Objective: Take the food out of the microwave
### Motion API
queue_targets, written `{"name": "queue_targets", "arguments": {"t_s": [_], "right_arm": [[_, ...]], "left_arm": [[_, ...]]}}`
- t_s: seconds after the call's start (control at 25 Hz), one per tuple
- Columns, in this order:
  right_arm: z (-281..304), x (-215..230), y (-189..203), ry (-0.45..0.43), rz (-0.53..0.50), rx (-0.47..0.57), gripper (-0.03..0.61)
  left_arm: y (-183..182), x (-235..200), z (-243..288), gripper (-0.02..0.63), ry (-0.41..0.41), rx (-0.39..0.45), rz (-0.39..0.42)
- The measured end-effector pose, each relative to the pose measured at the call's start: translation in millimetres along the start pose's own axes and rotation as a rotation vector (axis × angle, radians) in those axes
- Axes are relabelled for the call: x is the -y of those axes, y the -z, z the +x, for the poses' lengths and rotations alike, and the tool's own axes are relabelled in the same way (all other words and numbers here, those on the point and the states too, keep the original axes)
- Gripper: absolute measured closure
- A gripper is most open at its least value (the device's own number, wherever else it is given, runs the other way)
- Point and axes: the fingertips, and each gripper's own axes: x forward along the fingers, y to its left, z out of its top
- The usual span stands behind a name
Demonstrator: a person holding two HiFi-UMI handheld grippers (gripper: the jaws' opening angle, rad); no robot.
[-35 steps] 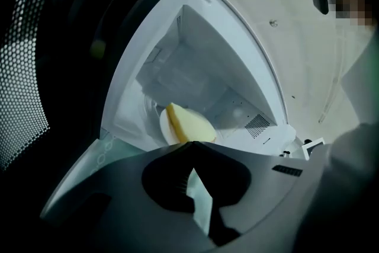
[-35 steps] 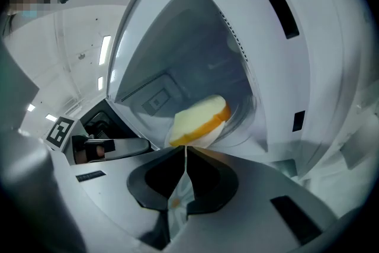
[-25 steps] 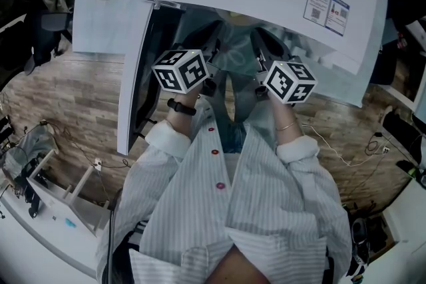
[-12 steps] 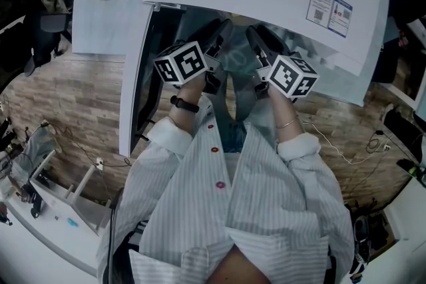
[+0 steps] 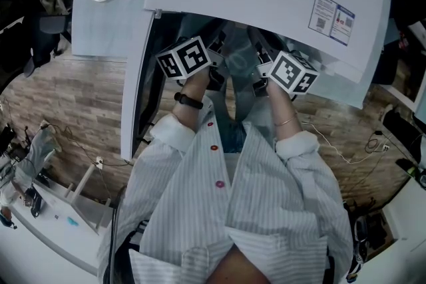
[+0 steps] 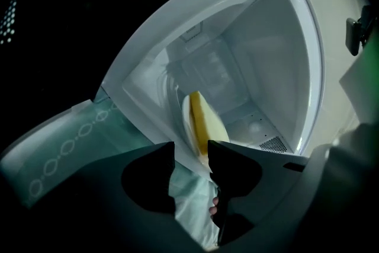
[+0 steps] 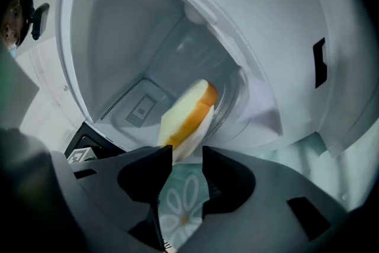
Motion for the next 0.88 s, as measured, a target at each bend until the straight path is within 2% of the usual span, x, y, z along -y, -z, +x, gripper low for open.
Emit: {"name": "queue_targets", "arguments": {"t_s": [0.36,0.72,0.88], "right_arm": [[5,7,0,0.020,0.052,-0.011,0.441],[5,4,3,-0.006,0.122,-0.019,0.477],[3,4,6,-0.015,0.157,-0.019,0.485]], "left_arm": [[-1,-7,5,0.451,-0.034,-0.026,-0.011],[2,-4,5,0.452,-0.007,-0.035,-0.042],[5,0,5,0.495,0.014,-0.030,-0.068]]}}
